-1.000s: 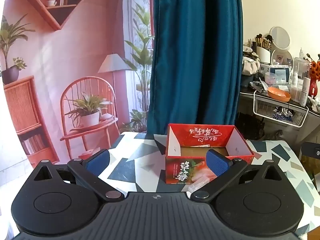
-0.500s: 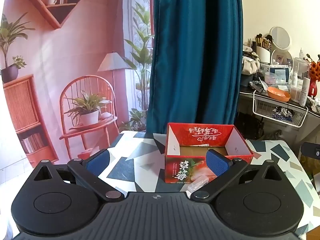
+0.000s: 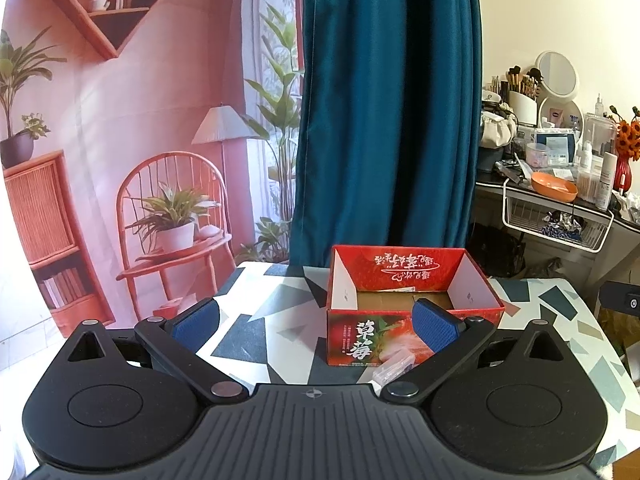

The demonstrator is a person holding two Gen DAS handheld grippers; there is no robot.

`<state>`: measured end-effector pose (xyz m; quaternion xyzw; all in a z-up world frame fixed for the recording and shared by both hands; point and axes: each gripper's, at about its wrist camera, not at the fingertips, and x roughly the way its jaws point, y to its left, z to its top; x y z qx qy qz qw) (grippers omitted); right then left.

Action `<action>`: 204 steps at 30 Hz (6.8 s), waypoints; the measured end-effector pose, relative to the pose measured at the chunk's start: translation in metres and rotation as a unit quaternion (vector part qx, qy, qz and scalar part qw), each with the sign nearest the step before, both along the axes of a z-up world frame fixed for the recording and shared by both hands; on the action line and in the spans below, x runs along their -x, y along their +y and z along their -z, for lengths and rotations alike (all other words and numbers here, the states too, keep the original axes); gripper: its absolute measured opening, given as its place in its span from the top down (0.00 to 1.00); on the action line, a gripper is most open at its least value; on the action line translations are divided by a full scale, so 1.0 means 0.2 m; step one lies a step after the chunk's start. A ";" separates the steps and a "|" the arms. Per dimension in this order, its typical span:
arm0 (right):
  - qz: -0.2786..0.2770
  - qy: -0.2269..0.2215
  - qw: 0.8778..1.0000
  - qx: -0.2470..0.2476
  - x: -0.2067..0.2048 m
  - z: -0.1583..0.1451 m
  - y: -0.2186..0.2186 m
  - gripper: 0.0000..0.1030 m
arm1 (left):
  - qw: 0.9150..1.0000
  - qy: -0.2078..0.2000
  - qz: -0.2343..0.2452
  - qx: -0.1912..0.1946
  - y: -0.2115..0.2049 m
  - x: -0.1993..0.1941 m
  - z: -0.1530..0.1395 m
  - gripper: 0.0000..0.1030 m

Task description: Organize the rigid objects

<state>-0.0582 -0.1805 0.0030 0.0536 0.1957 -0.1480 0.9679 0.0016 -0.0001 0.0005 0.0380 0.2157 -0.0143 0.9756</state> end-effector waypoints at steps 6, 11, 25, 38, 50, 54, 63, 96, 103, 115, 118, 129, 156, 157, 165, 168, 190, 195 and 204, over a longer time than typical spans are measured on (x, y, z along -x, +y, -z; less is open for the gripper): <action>0.001 0.000 1.000 -0.001 0.00 0.00 0.00 0.00 | 1.000 0.001 -0.004 0.000 0.00 -0.01 0.00 0.00; 0.001 0.000 1.000 -0.001 0.00 0.00 0.00 0.00 | 1.000 0.003 -0.005 -0.001 0.00 -0.01 0.00 0.00; 0.001 0.000 1.000 -0.001 0.00 -0.01 0.00 0.00 | 1.000 0.004 -0.007 0.000 0.01 -0.01 0.00 0.00; 0.001 0.000 1.000 -0.001 0.00 -0.01 0.00 0.00 | 1.000 0.006 -0.008 -0.001 0.01 -0.01 0.01 0.00; -0.004 -0.002 1.000 -0.004 0.00 -0.01 -0.01 0.00 | 1.000 0.012 -0.009 -0.001 0.01 -0.01 0.02 0.00; -0.007 -0.007 1.000 -0.011 0.00 0.00 -0.02 0.00 | 1.000 0.017 -0.008 -0.001 0.01 -0.02 0.02 0.00; -0.006 -0.028 0.999 -0.015 -0.01 0.09 -0.08 0.00 | 0.998 0.044 -0.010 0.044 0.06 -0.12 0.09 0.00; -0.028 0.053 0.995 -0.077 -0.73 1.10 -0.55 0.05 | 0.971 0.210 0.068 0.093 -0.16 -0.74 0.98 0.02; -0.047 0.068 0.993 -0.090 -0.73 1.22 -0.53 0.08 | 0.961 0.237 0.056 0.133 -0.15 -0.77 1.08 0.08; -0.076 0.057 0.993 -0.077 -0.66 1.29 -0.49 0.21 | 0.957 0.251 0.063 0.135 -0.20 -0.77 1.13 0.13; -0.080 0.049 0.993 -0.078 -0.65 1.30 -0.50 0.21 | 0.959 0.246 0.072 0.121 -0.24 -0.76 1.13 0.16; -0.100 0.026 0.991 -0.082 -0.68 1.34 -0.49 0.26 | 0.955 0.253 0.088 0.131 -0.26 -0.75 1.13 0.32; -0.105 0.005 0.989 -0.100 -0.65 1.36 -0.53 0.30 | 0.944 0.261 0.120 0.162 -0.30 -0.75 1.18 0.40; -0.106 0.006 0.989 -0.100 -0.65 1.36 -0.53 0.30 | 0.943 0.262 0.119 0.167 -0.29 -0.75 1.18 0.40; -0.108 0.007 0.989 -0.098 -0.65 1.36 -0.52 0.31 | 0.919 0.284 0.106 0.252 -0.20 -0.77 1.26 0.39; -0.105 0.014 0.990 -0.091 -0.65 1.35 -0.50 0.32 | 0.919 0.284 0.109 0.251 -0.21 -0.77 1.26 0.39; -0.071 0.041 0.991 -0.108 -0.57 1.20 -0.47 0.55 | 0.936 0.241 0.130 0.220 -0.16 -0.71 1.18 0.45; -0.079 0.038 0.993 -0.084 -0.56 1.13 -0.41 0.57 | 0.938 0.226 0.129 0.229 -0.12 -0.69 1.14 0.45; -0.080 0.041 0.993 -0.070 -0.52 1.08 -0.36 0.57 | 0.937 0.215 0.136 0.239 -0.06 -0.63 1.11 0.45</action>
